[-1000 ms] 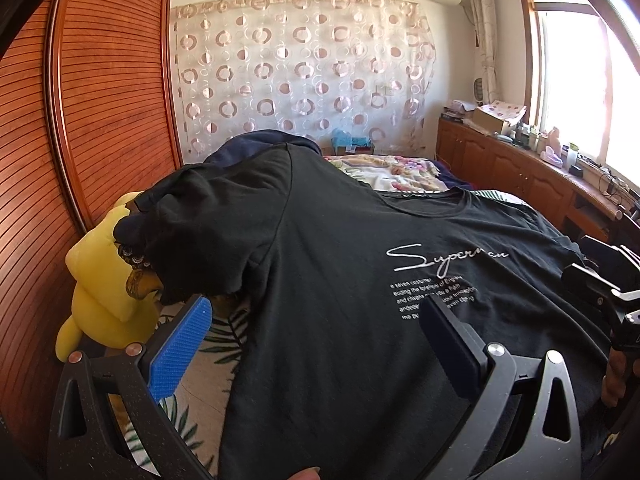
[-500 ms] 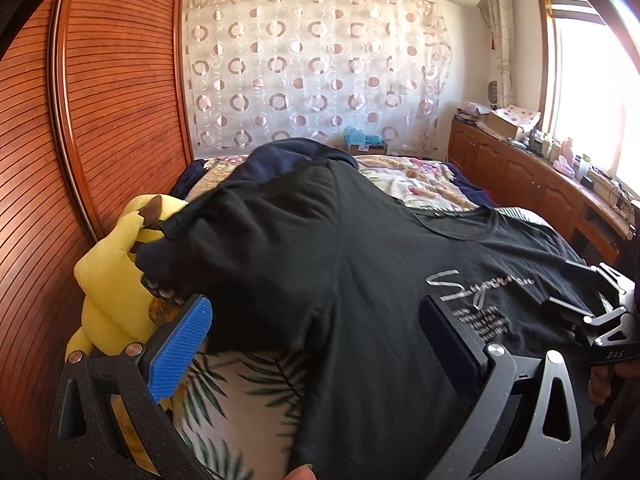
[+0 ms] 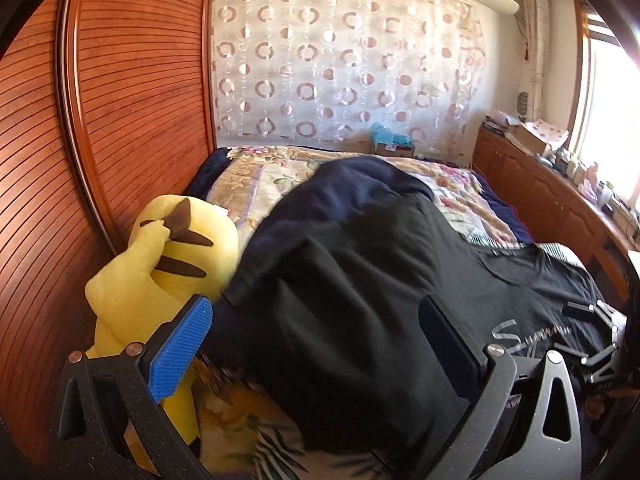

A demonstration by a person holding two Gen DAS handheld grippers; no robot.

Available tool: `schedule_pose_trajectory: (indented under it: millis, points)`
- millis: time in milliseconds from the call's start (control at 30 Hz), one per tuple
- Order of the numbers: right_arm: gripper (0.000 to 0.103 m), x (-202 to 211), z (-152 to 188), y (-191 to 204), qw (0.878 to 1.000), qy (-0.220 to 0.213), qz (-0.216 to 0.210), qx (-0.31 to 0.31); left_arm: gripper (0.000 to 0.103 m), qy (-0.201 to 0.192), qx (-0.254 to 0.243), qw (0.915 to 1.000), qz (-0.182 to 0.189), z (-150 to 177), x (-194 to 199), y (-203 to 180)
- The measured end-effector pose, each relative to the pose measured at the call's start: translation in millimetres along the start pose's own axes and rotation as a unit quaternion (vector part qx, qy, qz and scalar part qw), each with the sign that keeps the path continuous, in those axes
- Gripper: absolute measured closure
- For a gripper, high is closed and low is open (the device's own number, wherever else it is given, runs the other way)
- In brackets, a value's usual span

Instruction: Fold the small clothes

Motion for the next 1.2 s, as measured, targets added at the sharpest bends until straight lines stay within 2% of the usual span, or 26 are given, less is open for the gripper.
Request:
schedule_pose_trajectory:
  millis: [67, 167, 233, 267, 333, 500, 567, 633, 800, 933, 1067, 1200]
  points:
    - [0.0, -9.2, -1.9, -2.7, 1.0, 0.007, -0.003, 0.0, 0.005, 0.001, 0.014, 0.9998, 0.011, -5.7, -8.4, 9.7]
    - [0.0, -20.8, -1.2, -6.3, 1.0, 0.019, -0.005, -0.001, 0.018, 0.011, 0.021, 0.9996, 0.012, -5.9, -18.7, 20.7]
    - [0.0, -26.4, 0.7, -8.7, 1.0, 0.025, -0.004, -0.003, 0.034, 0.025, 0.02, 0.9994, 0.014, -4.6, -28.1, 24.6]
    - [0.0, -29.8, 1.0, -9.3, 1.0, 0.027, -0.004, -0.004, 0.037, 0.033, 0.019, 0.9991, 0.018, -1.3, -33.1, 26.2]
    - [0.0, -33.5, 2.8, -10.4, 0.999, 0.032, -0.004, -0.008, 0.051, 0.047, 0.014, 0.9986, 0.02, 3.7, -40.6, 29.6]
    - [0.0, -38.8, 1.1, -10.7, 0.999, 0.035, -0.003, -0.008, 0.064, 0.066, 0.0, 0.9978, 0.007, 13.4, -50.6, 41.6]
    - [0.0, -38.4, 0.1, -10.0, 0.999, 0.034, -0.003, -0.008, 0.075, 0.068, -0.004, 0.9977, 0.003, 15.1, -51.6, 44.3]
    - [0.0, -37.4, -0.9, -10.7, 0.999, 0.031, -0.003, -0.008, 0.095, 0.067, -0.01, 0.9977, 0.0, 13.2, -50.7, 44.3]
    - [0.0, -31.5, 0.0, -11.3, 1.0, 0.021, -0.001, -0.013, 0.099, 0.04, -0.038, 0.9984, 0.01, -9.2, -33.3, 29.9]
    - [0.0, -27.2, 2.8, -10.0, 1.0, 0.016, 0.003, -0.019, 0.099, 0.018, -0.064, 0.9971, 0.036, -34.5, -15.5, 0.9]
    - [0.0, -20.5, 3.1, -9.1, 1.0, 0.008, 0.007, -0.025, 0.099, -0.003, -0.079, 0.9932, 0.086, -63.2, -3.9, -43.8]
    - [0.0, -10.5, 3.5, -10.5, 0.999, -0.004, 0.014, -0.032, 0.099, 0.01, -0.083, 0.9843, 0.155, -75.6, -9.3, -101.5]
Point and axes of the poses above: each gripper's, at about its wrist camera, not at the fingertips, and x roughly against the way its jaws point, y to its left, z to its underside, the point moved 6 cm from there along -x, roughly the way its jaws point, and after that the axes turned 15 degrees about -y, right-handed, at the moved point
